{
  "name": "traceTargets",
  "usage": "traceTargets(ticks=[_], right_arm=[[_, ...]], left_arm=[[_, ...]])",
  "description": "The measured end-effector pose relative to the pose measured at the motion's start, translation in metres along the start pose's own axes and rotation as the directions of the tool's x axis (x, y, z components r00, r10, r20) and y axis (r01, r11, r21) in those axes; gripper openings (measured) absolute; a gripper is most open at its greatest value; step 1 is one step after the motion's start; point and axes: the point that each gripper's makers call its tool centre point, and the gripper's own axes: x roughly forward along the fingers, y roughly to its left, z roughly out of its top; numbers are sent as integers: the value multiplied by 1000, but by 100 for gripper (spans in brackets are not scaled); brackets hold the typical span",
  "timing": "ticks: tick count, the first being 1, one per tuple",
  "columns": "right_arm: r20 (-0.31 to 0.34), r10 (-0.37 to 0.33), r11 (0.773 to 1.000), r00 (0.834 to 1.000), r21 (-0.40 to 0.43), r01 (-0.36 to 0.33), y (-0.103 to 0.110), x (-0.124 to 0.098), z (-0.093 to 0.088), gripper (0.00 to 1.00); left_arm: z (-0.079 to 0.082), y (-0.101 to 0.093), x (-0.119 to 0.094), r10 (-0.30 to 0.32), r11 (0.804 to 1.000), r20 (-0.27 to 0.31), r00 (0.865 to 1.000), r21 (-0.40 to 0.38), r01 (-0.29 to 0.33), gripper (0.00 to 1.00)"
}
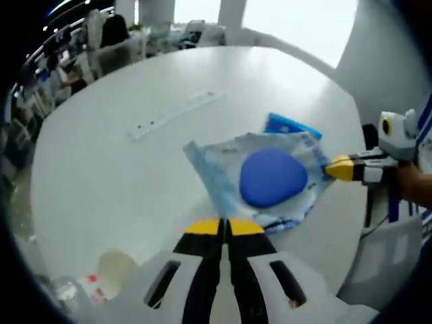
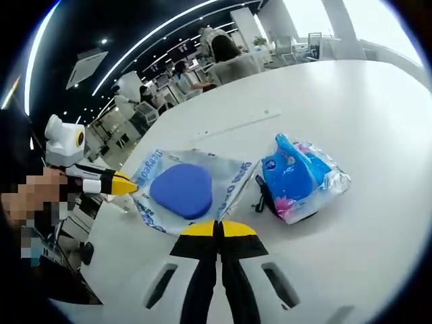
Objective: Arrange the tabletop items into an orderly group along one side of the table until the central work area is clear of visible clutter.
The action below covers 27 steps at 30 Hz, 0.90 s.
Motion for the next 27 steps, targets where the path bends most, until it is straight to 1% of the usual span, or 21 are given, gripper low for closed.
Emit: traceTargets(ticks=[4, 11, 14, 17, 21, 27], right_arm=[[-8, 2, 1000, 1000, -16, -2, -2, 2, 1, 0], [-34, 6, 998, 999, -57, -8, -5, 8, 2, 0], [-43, 4, 996, 999, -84, -8, -6, 12, 4, 0], [-51, 5, 995, 999, -94, -10, -7, 15, 6, 0], [-64, 8, 993, 998, -114, -15, -6, 20, 5, 0], [-81, 14, 990, 997, -139, -25, -2, 28, 4, 0]], left_arm=[[-2, 2, 2, 6, 999, 19, 1000, -33, -5, 1], [-12, 2, 3, 19, 995, 47, 999, -96, -14, 1], [-17, 0, 4, 18, 992, 54, 998, -124, -11, 1], [-20, 0, 4, 20, 990, 57, 998, -141, -12, 1], [-28, 1, 5, 29, 984, 67, 997, -178, -17, 1], [-36, 5, 5, 45, 977, 78, 996, -213, -27, 1]])
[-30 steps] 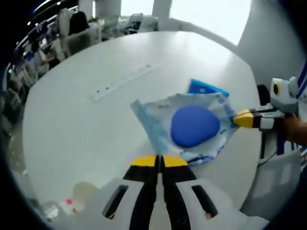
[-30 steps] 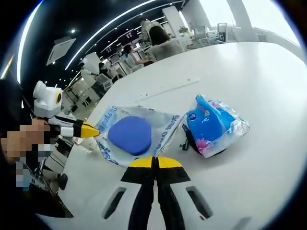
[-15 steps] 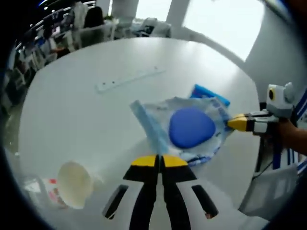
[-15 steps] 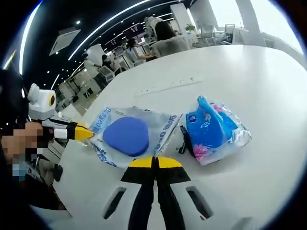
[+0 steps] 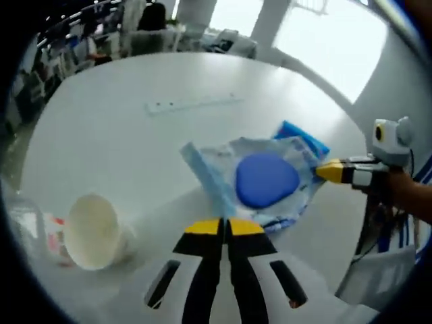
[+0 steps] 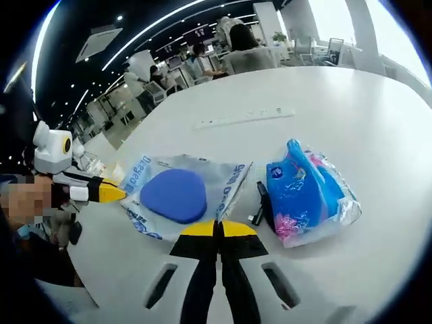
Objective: Arrange the tabletop items into an orderly group along one side of the table until the central work area is clear of visible clutter.
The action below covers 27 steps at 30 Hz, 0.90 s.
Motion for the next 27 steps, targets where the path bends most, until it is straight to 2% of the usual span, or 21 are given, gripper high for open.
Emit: traceTargets(ticks=[13, 17, 27], right_arm=[[-23, 23, 998, 999, -54, -24, 11, 19, 1, 0], [-29, 31, 997, 999, -65, -33, 16, 24, 0, 0], [-45, 51, 994, 998, -98, -55, 26, 38, -3, 0]], left_arm=[[-19, 15, -2, 41, 997, 22, 999, -61, -40, 1], [-22, 23, -4, 66, 994, 55, 996, -92, -61, 1], [-35, 36, -4, 106, 987, 70, 992, -130, -96, 1]])
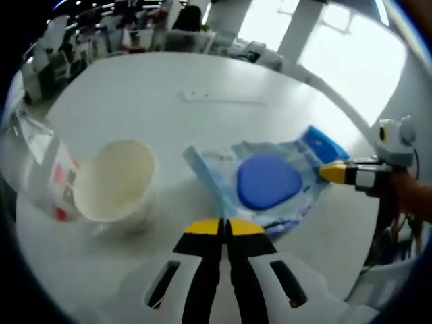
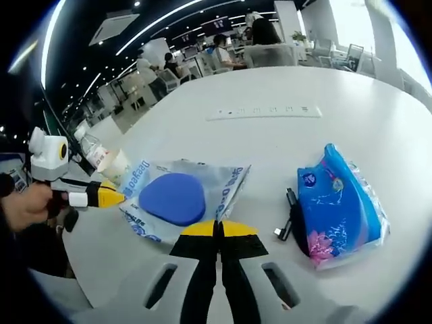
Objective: Arrange the tabletop items into an orderly group along one side of the table until the central work area is clear of visible clutter.
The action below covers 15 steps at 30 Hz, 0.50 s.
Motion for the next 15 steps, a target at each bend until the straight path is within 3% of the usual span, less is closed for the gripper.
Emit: traceTargets(ticks=[15], right_arm=[[-27, 23, 998, 999, -54, -24, 12, 19, -2, 0]], left_arm=[[-7, 23, 4, 37, 999, 21, 999, -19, -36, 1]])
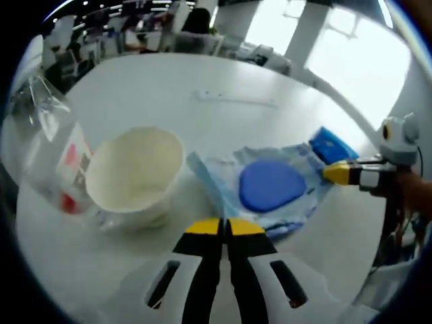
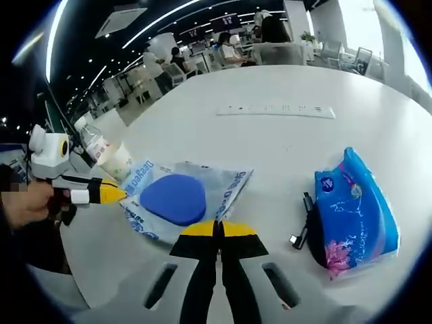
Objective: Arrange the tabletop items into an orderly group along one side of the table until the central work area is clear of visible clutter.
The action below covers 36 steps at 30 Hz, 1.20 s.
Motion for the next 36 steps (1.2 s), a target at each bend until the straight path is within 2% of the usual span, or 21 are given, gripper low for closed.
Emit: traceTargets(ticks=[13, 29, 33, 36], right_arm=[[-13, 1, 999, 1000, -39, -2, 4, 13, 1, 0], [-28, -2, 997, 1000, -74, 0, 11, 21, -2, 0], [-24, -3, 997, 1000, -79, 1, 11, 20, -2, 1], [-31, -10, 995, 999, -102, 7, 9, 20, -2, 1]], left_arm=[[-4, 14, 6, 24, 1000, 2, 1000, -16, -24, 1], [-9, 26, 4, 43, 999, 2, 999, -25, -43, 1], [-8, 26, 4, 51, 999, -4, 999, 13, -51, 2], [-7, 27, 3, 56, 998, -6, 998, 8, -56, 3]])
